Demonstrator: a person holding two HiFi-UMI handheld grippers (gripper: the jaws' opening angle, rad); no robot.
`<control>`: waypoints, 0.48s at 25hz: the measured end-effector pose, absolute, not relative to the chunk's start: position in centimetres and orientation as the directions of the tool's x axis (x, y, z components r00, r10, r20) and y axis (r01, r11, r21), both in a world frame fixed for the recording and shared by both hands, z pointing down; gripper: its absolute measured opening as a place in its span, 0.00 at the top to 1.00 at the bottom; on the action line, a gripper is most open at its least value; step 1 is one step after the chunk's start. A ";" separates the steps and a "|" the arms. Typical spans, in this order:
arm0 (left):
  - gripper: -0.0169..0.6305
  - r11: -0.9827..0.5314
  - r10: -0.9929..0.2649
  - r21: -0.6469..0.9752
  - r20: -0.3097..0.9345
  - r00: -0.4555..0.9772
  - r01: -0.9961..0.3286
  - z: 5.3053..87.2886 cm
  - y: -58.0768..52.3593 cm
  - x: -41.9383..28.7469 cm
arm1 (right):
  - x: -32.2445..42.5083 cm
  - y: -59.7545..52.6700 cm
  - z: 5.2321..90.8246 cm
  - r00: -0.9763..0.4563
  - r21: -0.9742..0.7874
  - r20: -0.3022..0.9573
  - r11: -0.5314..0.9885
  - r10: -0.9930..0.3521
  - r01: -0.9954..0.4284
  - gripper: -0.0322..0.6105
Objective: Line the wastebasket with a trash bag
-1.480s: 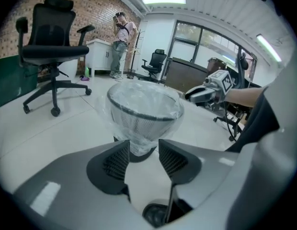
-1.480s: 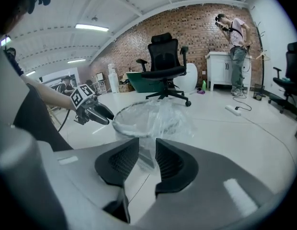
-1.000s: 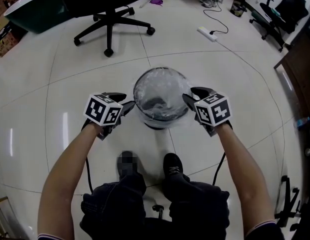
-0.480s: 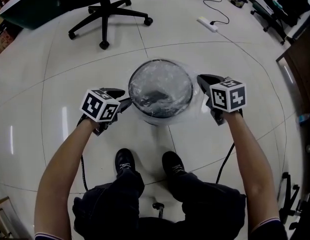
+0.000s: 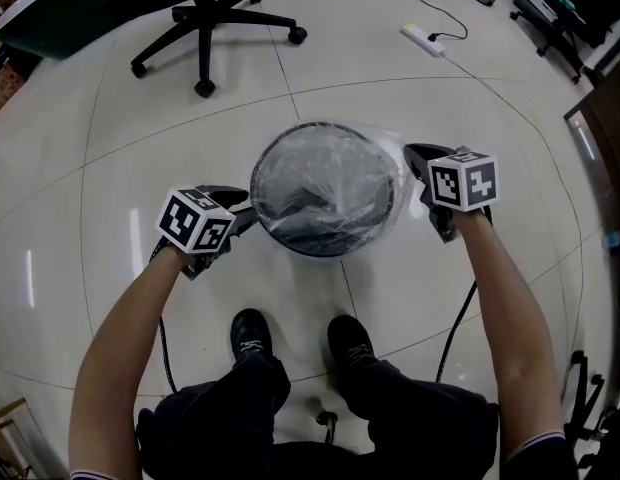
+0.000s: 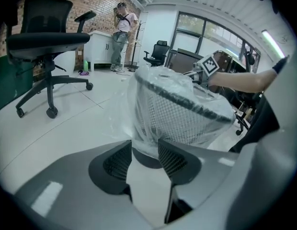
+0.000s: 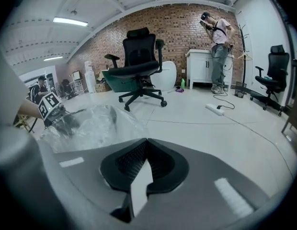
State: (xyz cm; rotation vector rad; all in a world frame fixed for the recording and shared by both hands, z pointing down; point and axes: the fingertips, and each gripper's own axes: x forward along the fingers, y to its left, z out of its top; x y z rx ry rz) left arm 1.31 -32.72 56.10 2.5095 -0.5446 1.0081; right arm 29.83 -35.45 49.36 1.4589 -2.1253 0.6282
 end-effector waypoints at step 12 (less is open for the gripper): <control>0.69 -0.837 -0.116 0.286 0.740 0.663 -0.467 61.7 -32.8 1.6 | 28.9 -34.3 59.3 -0.364 -0.149 0.739 0.390 -0.567 -0.909 0.95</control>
